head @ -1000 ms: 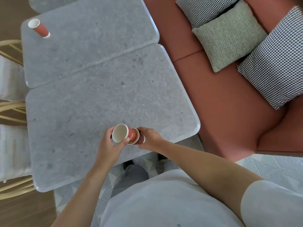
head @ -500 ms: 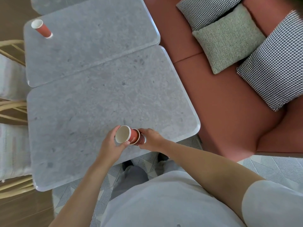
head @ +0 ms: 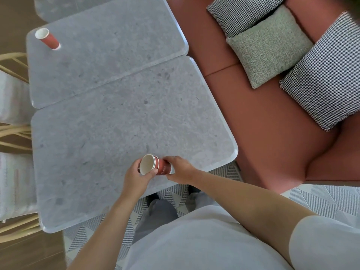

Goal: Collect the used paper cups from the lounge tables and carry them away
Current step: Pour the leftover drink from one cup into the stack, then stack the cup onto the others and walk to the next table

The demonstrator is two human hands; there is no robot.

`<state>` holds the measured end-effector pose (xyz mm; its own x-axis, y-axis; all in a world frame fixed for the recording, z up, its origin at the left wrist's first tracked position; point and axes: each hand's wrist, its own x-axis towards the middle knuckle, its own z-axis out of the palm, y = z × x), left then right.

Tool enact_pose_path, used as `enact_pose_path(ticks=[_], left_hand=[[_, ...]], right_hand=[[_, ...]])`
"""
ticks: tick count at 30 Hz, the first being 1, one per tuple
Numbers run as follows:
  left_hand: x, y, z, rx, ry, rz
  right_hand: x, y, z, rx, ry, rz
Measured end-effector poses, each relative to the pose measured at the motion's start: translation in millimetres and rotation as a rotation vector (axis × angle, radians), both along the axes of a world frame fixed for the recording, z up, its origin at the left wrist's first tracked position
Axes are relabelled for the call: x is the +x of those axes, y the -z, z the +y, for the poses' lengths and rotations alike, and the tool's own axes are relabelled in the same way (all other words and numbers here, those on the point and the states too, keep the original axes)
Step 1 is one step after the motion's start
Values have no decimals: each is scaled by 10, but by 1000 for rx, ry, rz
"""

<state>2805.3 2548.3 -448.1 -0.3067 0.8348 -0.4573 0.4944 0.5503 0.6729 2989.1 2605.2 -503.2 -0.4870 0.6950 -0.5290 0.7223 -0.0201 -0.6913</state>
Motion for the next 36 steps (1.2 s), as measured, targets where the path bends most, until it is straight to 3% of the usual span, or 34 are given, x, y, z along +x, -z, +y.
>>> enact_pose_path(ticks=[9,36], left_hand=[[59,71,-11,-38,-25,-33],[109,135,86,-44,34,15]], right_hand=[[-13,26,-34,95,5,-28],[115,199,17,114,-1,18]])
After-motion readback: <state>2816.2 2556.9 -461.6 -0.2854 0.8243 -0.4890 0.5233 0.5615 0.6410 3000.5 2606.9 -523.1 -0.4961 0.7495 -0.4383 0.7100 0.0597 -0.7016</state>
